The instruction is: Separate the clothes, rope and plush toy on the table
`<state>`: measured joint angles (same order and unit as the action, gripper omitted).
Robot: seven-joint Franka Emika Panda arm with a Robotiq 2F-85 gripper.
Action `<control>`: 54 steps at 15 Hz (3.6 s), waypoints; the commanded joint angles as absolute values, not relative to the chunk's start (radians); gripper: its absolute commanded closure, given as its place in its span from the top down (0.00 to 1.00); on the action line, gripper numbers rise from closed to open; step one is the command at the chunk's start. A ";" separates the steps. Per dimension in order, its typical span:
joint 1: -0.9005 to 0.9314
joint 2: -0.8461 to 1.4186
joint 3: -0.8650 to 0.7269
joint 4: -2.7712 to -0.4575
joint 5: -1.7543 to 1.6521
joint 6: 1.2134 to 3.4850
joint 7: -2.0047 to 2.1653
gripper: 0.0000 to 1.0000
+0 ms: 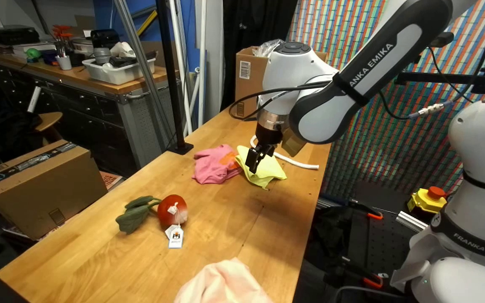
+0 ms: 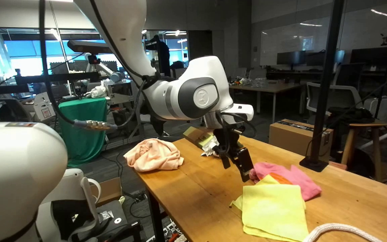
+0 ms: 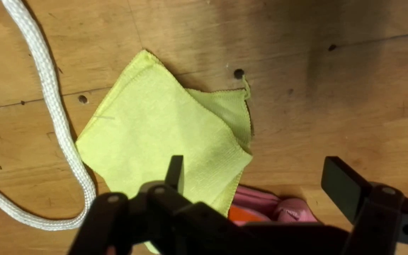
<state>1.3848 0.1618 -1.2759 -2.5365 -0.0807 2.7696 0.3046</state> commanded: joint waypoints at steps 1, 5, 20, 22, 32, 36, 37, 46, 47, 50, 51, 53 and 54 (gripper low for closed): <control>1.255 0.267 -1.129 -2.523 0.040 2.896 0.286 1.00; 0.953 0.333 -0.824 -2.460 0.034 2.968 0.329 1.00; 0.697 0.520 -0.691 -2.318 0.016 3.096 0.460 0.74; 0.706 0.500 -0.697 -2.329 0.021 3.096 0.460 0.58; 0.751 0.451 -0.707 -2.376 0.040 3.054 0.504 0.00; 0.815 0.418 -0.742 -2.395 0.045 3.001 0.556 0.03; 0.838 0.416 -0.752 -2.393 0.051 2.976 0.594 0.03; 0.749 0.388 -0.562 -2.319 0.028 2.767 1.005 0.03; 0.744 0.397 -0.557 -2.317 -0.004 2.781 1.039 0.35; 0.737 0.412 -0.561 -2.310 -0.117 2.788 1.135 0.50; 0.745 0.412 -0.574 -2.312 -0.169 2.783 1.169 0.57; 0.745 0.397 -0.578 -2.317 -0.246 2.763 1.225 0.72; 0.752 0.389 -0.585 -2.320 -0.292 2.745 1.253 0.79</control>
<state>0.7510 0.4106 -0.5756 -2.3224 -0.1814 2.7883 1.1658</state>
